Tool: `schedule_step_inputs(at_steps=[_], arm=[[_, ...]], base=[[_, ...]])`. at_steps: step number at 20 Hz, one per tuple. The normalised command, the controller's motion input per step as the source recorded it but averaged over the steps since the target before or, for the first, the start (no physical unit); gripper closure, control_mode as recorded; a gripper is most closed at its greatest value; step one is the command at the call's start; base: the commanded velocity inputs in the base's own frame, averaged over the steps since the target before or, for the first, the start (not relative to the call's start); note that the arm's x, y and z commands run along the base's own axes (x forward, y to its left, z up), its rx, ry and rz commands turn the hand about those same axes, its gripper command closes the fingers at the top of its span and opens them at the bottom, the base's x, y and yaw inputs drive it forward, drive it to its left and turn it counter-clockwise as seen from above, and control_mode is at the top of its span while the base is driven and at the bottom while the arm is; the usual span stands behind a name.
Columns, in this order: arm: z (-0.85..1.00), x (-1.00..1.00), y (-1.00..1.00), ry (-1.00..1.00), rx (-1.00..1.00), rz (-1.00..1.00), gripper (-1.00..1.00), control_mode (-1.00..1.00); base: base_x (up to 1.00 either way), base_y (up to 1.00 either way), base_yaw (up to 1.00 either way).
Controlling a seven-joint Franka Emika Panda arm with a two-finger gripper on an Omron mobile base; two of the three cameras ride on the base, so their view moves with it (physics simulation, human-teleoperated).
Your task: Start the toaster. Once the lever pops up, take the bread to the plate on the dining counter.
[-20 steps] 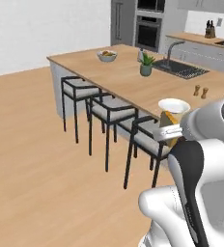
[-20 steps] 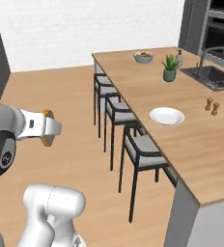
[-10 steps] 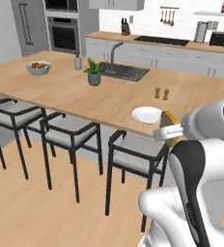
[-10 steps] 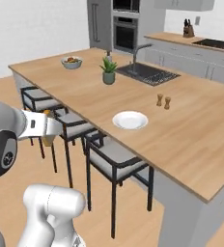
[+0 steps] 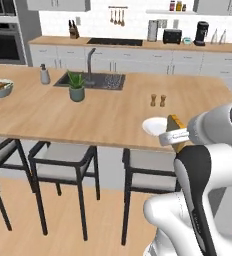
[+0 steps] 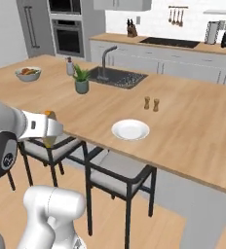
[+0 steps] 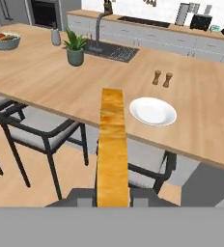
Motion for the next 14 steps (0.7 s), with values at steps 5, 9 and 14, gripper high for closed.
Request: schedule_step_inputs(at_steps=[5,9,14], arm=[[0.0,0.0,0.0,0.0,0.0,0.0,1.0,1.0],[0.0,0.0,0.0,0.0,0.0,0.0,1.0,1.0],[0.0,0.0,0.0,0.0,0.0,0.0,1.0,1.0]], base=[[0.83,0.62,-0.45],[0.77,0.38,-0.31],[0.78,0.32,-0.18]])
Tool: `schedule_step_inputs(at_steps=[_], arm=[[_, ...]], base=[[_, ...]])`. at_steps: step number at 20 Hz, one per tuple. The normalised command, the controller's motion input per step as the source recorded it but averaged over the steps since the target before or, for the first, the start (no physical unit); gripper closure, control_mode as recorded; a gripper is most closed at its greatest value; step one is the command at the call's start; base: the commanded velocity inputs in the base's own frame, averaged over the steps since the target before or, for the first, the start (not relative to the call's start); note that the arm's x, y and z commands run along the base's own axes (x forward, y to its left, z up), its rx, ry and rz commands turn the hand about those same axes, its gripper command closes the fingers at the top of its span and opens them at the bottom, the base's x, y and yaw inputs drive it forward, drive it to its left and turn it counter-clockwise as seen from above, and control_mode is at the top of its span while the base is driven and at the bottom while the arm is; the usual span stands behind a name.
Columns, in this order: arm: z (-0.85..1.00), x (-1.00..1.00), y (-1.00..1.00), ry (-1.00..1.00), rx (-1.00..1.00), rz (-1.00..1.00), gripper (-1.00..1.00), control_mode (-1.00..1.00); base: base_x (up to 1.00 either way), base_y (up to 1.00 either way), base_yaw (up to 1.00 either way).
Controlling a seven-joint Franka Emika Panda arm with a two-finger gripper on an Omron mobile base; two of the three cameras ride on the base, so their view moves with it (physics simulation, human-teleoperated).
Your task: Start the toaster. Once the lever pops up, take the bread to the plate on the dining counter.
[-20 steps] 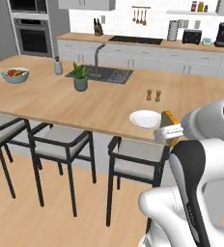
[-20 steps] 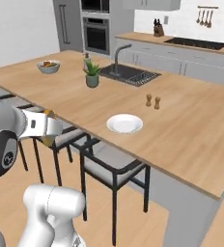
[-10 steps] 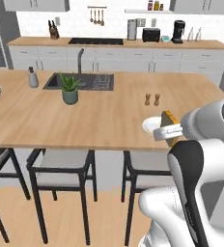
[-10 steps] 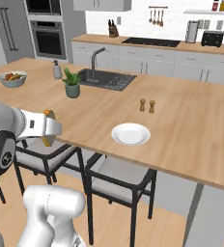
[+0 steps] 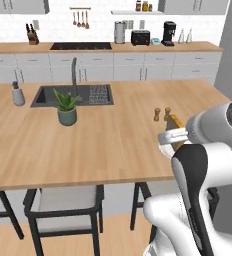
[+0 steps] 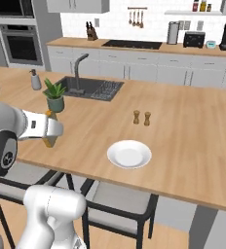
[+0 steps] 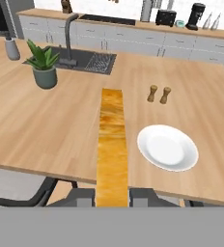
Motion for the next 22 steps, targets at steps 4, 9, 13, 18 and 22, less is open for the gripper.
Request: schedule_step_inputs(at_steps=[4,9,13,18,22], arm=[[0.0,0.0,0.0,0.0,0.0,0.0,1.0,1.0],[0.0,0.0,0.0,0.0,0.0,0.0,1.0,1.0],[0.0,0.2,-0.49,0.0,0.04,0.0,1.0,-1.0],[0.0,0.16,-0.65,0.0,0.12,0.09,1.0,-1.0],[-0.03,0.38,-0.62,0.0,0.14,0.17,1.0,-1.0]], base=[[0.42,0.05,-0.06],[0.01,-0.01,0.0],[0.0,0.0,0.0],[0.0,0.0,0.0],[0.0,0.0,0.0]])
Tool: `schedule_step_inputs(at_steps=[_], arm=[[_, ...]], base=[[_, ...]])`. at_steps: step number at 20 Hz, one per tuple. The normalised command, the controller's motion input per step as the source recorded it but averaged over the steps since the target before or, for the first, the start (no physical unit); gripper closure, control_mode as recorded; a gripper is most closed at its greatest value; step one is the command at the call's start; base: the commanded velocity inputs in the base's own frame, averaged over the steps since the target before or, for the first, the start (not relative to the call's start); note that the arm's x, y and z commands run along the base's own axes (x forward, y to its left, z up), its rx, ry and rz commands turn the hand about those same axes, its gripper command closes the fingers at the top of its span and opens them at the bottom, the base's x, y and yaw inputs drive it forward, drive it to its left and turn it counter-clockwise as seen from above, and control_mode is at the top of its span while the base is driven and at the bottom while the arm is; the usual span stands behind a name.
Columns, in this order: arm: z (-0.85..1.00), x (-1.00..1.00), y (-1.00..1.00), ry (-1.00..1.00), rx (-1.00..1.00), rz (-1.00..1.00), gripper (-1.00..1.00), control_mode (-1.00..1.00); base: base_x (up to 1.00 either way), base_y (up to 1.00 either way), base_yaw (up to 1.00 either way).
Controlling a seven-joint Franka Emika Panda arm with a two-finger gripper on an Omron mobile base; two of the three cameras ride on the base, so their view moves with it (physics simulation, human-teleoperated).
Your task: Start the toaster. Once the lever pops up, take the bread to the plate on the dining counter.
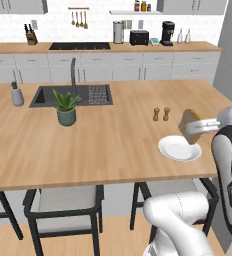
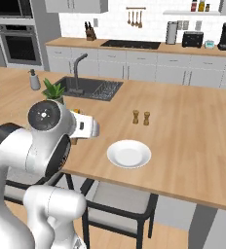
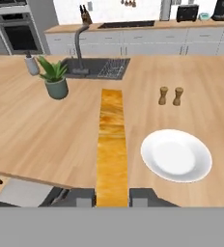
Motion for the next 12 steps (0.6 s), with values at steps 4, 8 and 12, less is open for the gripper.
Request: schedule_step_inputs(at_steps=[4,8,12], arm=[[-0.14,0.63,-0.7,0.09,0.13,0.1,1.0,-1.0],[-0.43,0.88,-0.36,0.09,0.03,0.0,1.0,-1.0],[-0.73,0.7,-0.17,0.23,0.01,0.0,1.0,-1.0]], base=[[0.0,0.0,0.0],[0.0,0.0,0.0],[0.0,0.0,0.0]])
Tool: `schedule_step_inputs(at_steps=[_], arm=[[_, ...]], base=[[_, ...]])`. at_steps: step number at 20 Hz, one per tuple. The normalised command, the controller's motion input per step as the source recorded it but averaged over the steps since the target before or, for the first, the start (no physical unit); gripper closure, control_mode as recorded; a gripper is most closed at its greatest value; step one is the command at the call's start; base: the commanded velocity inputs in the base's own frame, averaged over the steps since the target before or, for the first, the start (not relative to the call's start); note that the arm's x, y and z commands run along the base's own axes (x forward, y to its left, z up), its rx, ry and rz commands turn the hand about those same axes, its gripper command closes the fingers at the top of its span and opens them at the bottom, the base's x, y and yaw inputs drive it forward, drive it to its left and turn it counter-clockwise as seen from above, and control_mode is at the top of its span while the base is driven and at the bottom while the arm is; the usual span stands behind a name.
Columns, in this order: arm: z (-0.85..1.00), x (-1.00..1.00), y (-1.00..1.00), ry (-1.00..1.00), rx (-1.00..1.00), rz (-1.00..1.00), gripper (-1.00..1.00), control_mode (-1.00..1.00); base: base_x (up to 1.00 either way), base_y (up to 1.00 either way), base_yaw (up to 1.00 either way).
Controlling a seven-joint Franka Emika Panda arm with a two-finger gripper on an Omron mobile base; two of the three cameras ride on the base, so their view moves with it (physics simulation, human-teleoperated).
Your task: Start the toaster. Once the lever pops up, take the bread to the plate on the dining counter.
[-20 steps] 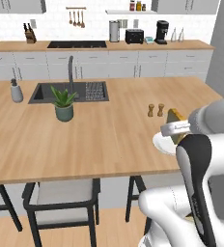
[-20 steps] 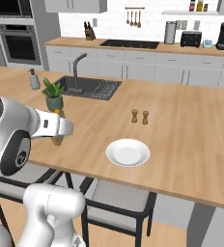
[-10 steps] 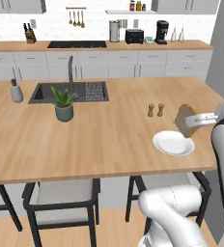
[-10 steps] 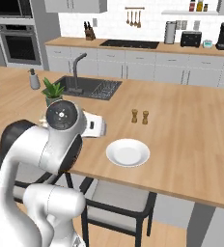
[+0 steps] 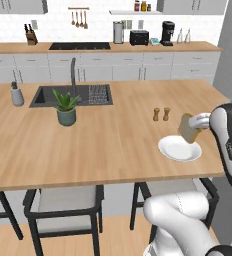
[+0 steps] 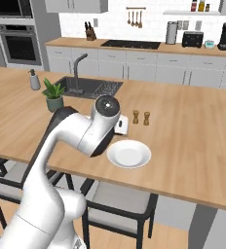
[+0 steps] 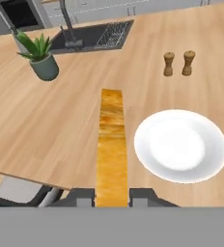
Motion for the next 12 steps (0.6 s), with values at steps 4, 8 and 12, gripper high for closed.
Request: schedule_step_inputs(at_steps=[4,8,12], arm=[[-0.77,0.14,-0.13,0.04,0.1,0.0,1.0,-1.0],[-0.61,0.14,-0.16,0.0,0.1,0.0,1.0,-1.0],[-0.42,0.39,-0.08,0.04,0.02,0.0,1.0,-1.0]], base=[[0.0,0.0,0.0],[0.0,0.0,0.0],[0.0,0.0,0.0]])
